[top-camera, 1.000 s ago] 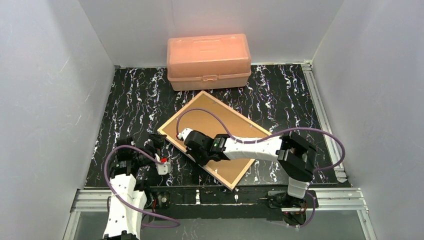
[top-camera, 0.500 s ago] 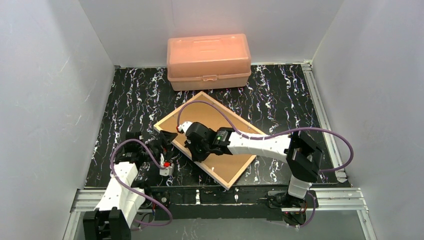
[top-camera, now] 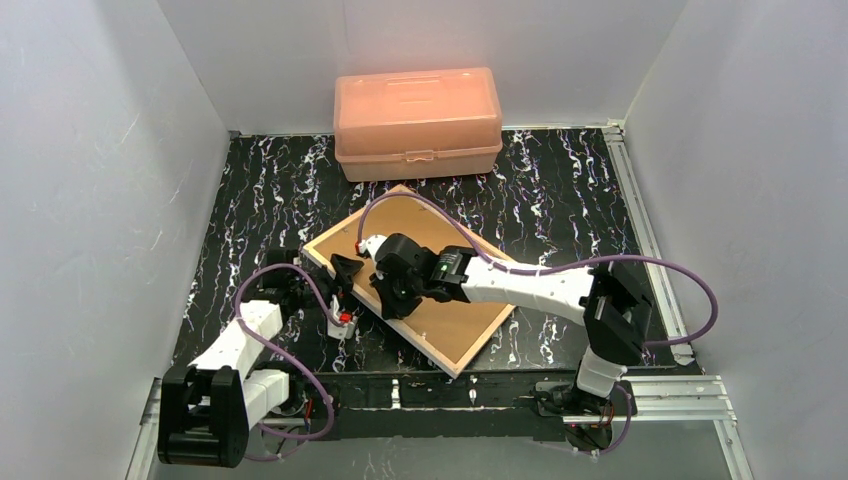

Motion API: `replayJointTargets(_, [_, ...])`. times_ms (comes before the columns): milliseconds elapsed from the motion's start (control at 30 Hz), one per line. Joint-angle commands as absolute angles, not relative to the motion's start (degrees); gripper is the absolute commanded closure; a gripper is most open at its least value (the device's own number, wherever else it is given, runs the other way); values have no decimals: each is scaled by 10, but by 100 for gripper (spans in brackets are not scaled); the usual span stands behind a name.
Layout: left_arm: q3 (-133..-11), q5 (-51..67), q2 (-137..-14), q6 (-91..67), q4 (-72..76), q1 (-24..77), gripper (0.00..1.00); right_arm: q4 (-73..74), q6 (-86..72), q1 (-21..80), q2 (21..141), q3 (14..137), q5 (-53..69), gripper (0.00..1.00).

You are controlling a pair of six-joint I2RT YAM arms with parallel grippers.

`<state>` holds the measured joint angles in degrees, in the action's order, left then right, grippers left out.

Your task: Put the photo into the frame

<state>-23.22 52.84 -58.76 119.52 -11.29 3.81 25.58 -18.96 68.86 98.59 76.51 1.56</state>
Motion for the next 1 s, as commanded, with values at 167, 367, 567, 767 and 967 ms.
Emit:
replayJointTargets(167, [-255, 518, -572, 1306, -58, 47, 62, 235, -196, 685, 923, 807, 55, 99])
replayJointTargets(367, [-267, 540, -519, 1261, -60, 50, 97, 260, -178, 685, 912, 819, 13, 59])
replayJointTargets(567, [-281, 544, -454, 1214, -110, 51, 97, 331, -113, 698, 886, 865, -87, 1])
replayJointTargets(767, [-355, 538, -409, 1118, -234, 53, 96, 384, -46, 776, 893, 878, -172, 1])
replayJointTargets(967, [-452, 522, -407, 1102, -400, 54, 97, 388, -32, 840, 898, 892, -234, 1])
